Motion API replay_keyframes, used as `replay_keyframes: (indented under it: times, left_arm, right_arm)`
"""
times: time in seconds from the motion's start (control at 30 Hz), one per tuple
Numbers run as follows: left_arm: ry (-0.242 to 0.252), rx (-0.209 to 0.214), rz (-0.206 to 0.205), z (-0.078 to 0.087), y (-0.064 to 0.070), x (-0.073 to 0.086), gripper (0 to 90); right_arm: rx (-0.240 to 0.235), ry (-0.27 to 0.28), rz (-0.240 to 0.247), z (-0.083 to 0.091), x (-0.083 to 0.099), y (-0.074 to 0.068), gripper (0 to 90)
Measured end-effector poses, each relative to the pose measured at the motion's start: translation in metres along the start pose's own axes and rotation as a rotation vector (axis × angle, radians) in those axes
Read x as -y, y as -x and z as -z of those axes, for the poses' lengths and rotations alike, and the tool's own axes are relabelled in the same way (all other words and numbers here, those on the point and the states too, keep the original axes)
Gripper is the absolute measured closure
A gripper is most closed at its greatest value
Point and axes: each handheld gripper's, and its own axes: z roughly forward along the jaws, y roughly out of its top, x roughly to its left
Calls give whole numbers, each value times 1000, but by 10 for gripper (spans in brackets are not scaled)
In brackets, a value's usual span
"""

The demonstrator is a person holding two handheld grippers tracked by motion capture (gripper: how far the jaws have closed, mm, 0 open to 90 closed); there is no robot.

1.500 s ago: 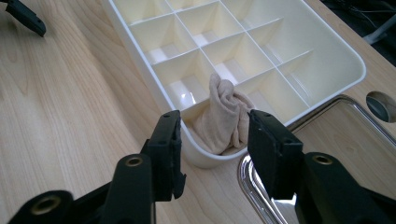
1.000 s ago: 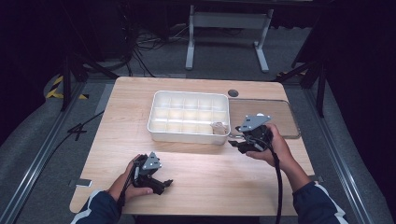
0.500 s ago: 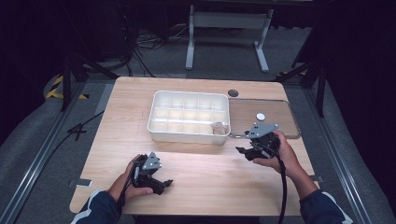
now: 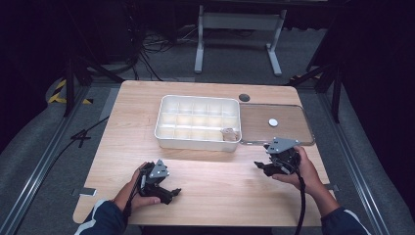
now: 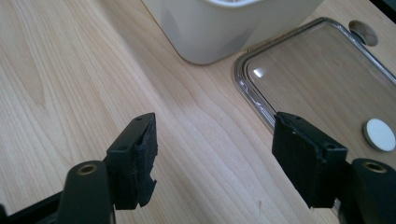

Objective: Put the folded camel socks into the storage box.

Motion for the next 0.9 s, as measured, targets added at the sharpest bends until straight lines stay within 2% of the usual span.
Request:
replay_keyframes:
  times: [0.3,0.43,0.53,0.73,0.9]
  left_arm:
    - [0,0,0,0,0,0,53]
    - [1,0,-1,0,0,0,53]
    - [1,0,-1,0,0,0,53]
    - [4,-1,0,0,0,0,54]
    - [4,-2,-2,0,0,0,54]
  right_arm:
    - [9,-23,-36,0,22,6,318]
    - [-3,-13,-74,0,34,8,319]
    - [5,-5,-92,1,42,8,321]
    - [19,18,-104,6,55,7,320]
    - [18,-1,-128,5,67,7,320]
